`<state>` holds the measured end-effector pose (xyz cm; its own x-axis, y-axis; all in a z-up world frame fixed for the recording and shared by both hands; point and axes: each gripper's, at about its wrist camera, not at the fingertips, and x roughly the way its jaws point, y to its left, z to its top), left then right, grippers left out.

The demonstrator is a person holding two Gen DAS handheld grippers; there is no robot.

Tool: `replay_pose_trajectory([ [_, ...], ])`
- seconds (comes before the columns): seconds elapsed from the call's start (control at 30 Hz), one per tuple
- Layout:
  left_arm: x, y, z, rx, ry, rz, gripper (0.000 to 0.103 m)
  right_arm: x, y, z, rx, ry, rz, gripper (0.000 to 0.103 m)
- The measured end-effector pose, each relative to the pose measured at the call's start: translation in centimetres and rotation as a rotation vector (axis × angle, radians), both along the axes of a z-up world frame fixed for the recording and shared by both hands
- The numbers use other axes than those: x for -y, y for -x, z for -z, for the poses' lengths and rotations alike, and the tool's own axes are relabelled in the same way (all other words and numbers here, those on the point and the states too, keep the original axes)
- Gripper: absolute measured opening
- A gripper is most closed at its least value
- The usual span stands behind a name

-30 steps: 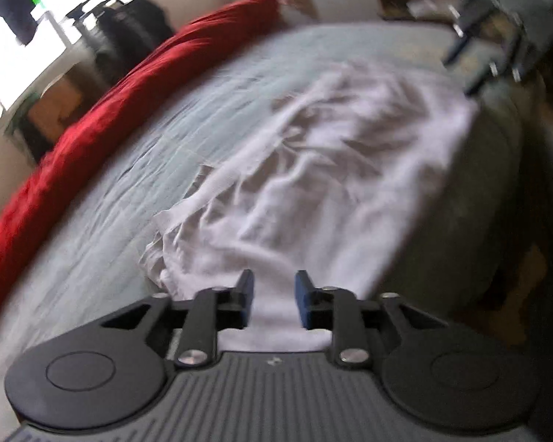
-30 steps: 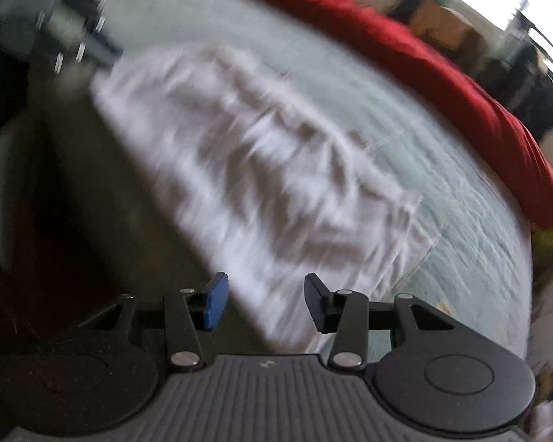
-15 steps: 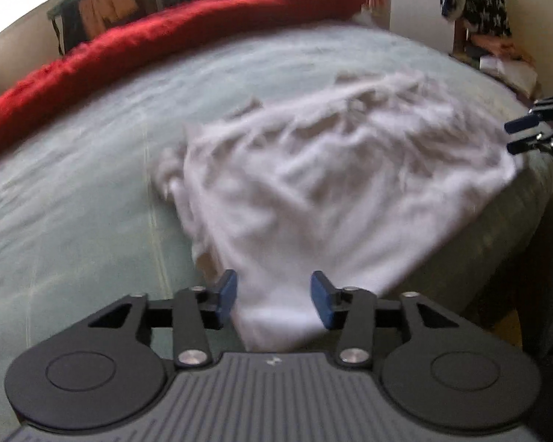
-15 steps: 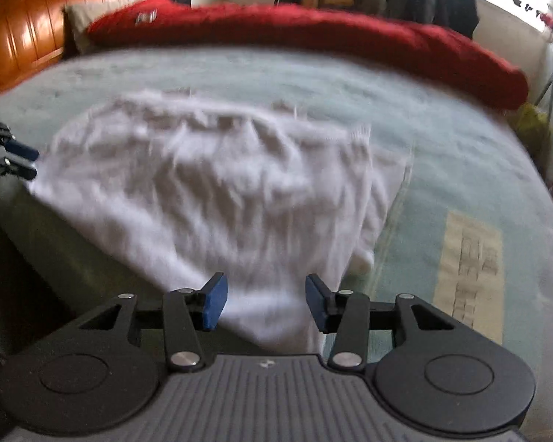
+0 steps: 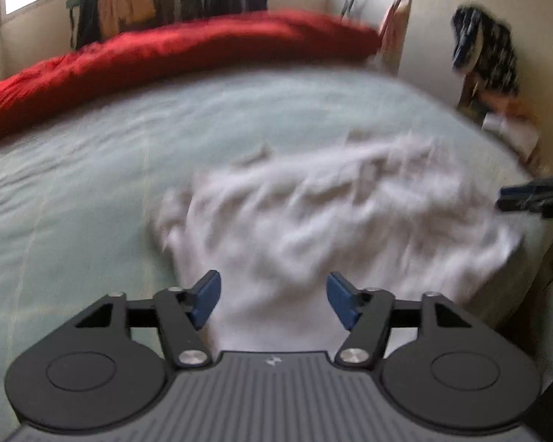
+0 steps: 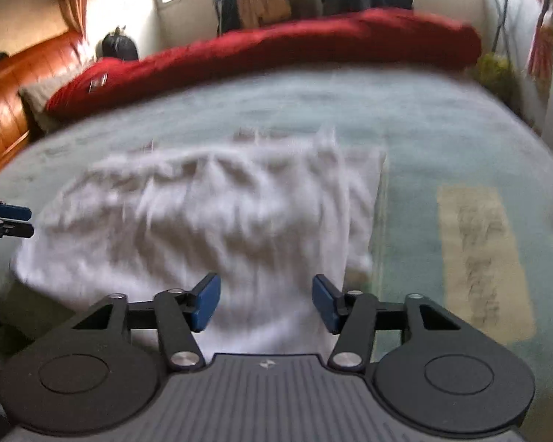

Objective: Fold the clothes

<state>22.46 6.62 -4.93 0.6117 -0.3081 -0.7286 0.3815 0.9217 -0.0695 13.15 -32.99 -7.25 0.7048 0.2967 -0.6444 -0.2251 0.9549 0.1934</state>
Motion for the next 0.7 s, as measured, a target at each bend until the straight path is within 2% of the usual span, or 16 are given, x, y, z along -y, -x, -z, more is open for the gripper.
replay_pose_trajectory([
  [0.13,0.4,-3.1,-0.6,0.035,0.096,0.004,0.066,-1.0,-2.8,-1.6,0.072,-0.049,-0.008,0.073],
  [0.2,0.0,-4.1,0.5,0.005,0.129,-0.046,0.066,-1.5,-4.2,-1.6,0.079,-0.054,-0.002,0.073],
  [0.27,-1.0,-4.6,2.2,-0.031,0.143,-0.102,0.065,-1.5,-5.4,-0.8,0.062,-0.057,0.016,0.073],
  [0.33,-2.4,-4.4,3.1,-0.056,0.166,-0.140,0.059,-1.2,-6.4,0.2,0.036,-0.048,0.042,0.073],
  [0.37,-3.1,-4.3,3.6,-0.068,0.178,-0.159,0.060,-0.9,-6.6,0.8,0.018,-0.032,0.061,0.073],
  [0.5,-4.7,-3.8,1.2,-0.035,0.233,-0.189,0.069,0.6,-6.3,1.9,-0.009,-0.059,0.079,0.074],
  [0.6,-5.8,-5.5,1.1,-0.063,0.326,-0.196,0.070,0.7,-6.3,2.2,-0.002,-0.077,0.082,0.077],
  [0.7,-6.2,-6.6,1.1,-0.060,0.323,-0.227,0.070,0.1,-6.7,2.5,0.003,-0.057,0.077,0.082],
])
